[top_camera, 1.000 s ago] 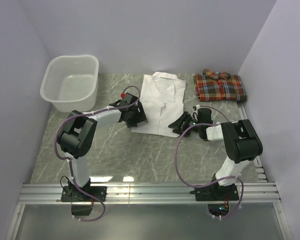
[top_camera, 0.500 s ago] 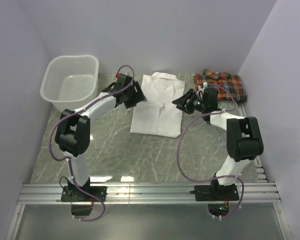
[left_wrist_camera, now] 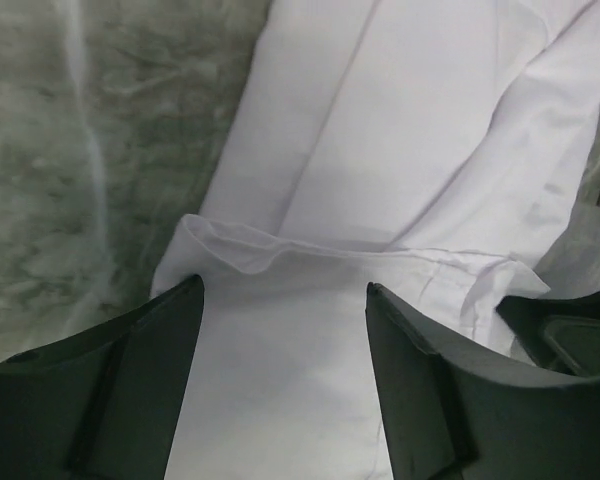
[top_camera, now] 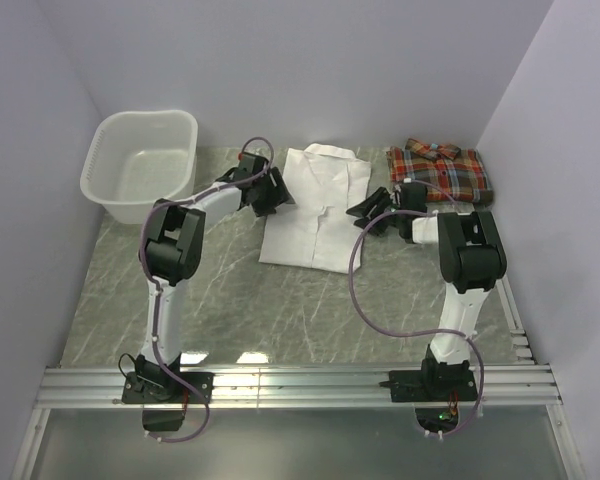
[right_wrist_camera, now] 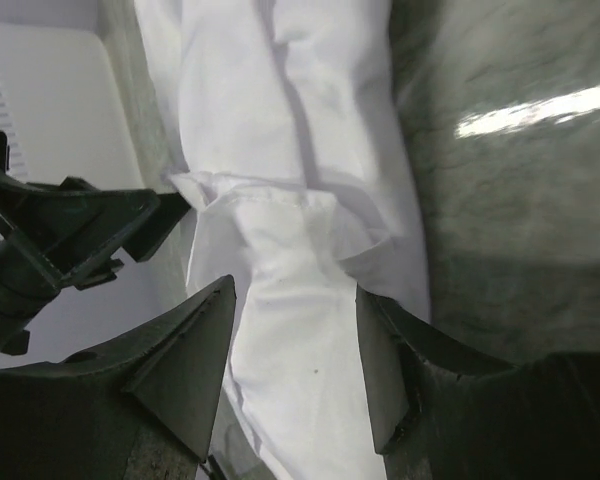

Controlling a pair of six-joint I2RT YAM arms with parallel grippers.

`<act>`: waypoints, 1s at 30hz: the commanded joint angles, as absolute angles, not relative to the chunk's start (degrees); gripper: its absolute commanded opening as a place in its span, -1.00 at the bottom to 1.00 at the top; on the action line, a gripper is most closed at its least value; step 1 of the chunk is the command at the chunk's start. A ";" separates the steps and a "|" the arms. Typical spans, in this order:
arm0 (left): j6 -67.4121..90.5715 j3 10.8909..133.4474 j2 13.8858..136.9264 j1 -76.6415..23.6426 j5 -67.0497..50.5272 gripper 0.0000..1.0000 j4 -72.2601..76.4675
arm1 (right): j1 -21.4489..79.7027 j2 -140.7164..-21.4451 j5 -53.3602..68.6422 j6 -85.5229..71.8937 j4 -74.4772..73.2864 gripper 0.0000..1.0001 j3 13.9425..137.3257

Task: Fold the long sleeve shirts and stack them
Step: Fold the shirt

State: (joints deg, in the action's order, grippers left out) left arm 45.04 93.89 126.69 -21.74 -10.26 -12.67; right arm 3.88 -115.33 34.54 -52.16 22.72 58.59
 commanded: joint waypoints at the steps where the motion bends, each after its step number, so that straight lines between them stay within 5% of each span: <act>1: 41.05 95.19 124.72 -21.09 -9.76 0.45 -11.69 | 1.76 -111.98 30.60 -49.06 21.46 0.18 58.97; 10: 37.54 86.76 108.55 -25.21 -5.72 0.61 -15.55 | 1.84 -95.64 29.61 -35.42 4.75 0.19 54.60; 14: 36.30 84.29 106.35 -29.87 -3.87 0.62 -18.37 | 1.85 -89.83 35.24 -35.77 6.23 0.52 47.83; 30: 35.42 98.61 124.26 -41.57 -0.27 0.53 -20.30 | 2.90 -93.78 43.94 -46.32 30.32 0.67 32.17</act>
